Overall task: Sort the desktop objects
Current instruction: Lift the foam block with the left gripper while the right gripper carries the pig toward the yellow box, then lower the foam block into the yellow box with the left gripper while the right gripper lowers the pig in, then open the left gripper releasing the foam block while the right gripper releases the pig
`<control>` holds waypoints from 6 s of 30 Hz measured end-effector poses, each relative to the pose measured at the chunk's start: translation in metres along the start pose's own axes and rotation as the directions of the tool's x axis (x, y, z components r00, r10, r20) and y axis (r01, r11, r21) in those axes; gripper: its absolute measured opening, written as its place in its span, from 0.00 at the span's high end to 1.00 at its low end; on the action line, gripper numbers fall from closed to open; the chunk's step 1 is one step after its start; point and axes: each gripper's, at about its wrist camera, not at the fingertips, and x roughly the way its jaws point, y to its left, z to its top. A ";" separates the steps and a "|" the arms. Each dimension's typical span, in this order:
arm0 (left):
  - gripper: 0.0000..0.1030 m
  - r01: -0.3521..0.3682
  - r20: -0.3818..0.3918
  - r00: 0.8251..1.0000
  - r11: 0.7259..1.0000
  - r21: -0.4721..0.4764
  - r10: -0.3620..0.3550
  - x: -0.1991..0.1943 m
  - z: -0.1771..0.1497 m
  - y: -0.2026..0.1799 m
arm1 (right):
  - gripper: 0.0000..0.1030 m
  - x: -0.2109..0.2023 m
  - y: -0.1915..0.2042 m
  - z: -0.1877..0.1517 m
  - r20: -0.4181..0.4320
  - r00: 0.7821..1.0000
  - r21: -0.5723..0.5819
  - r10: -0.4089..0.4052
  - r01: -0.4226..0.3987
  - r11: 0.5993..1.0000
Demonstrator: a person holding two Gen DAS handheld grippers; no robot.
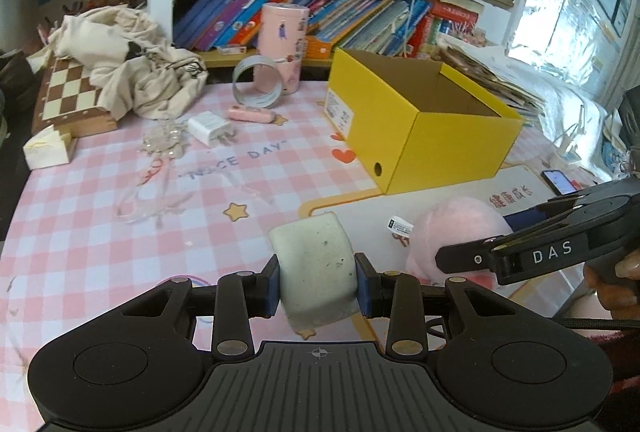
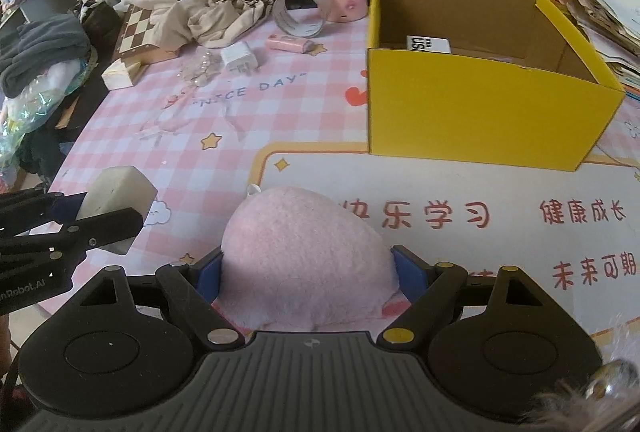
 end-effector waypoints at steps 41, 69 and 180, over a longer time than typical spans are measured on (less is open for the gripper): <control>0.67 0.112 -0.075 0.992 0.985 0.132 -0.103 0.071 0.038 -0.114 | 0.19 -0.027 -0.134 -0.007 -0.011 0.998 0.143 -0.058 0.059 0.988; 0.68 0.044 -0.051 0.998 0.992 0.114 -0.039 0.107 0.063 -0.185 | 0.19 -0.033 -0.214 0.023 -0.006 0.998 0.057 0.068 -0.068 0.996; 0.06 -0.314 0.133 0.940 0.949 -0.015 0.313 0.098 0.088 -0.170 | 0.09 -0.013 -0.183 0.099 0.253 0.967 -0.207 0.034 0.020 0.978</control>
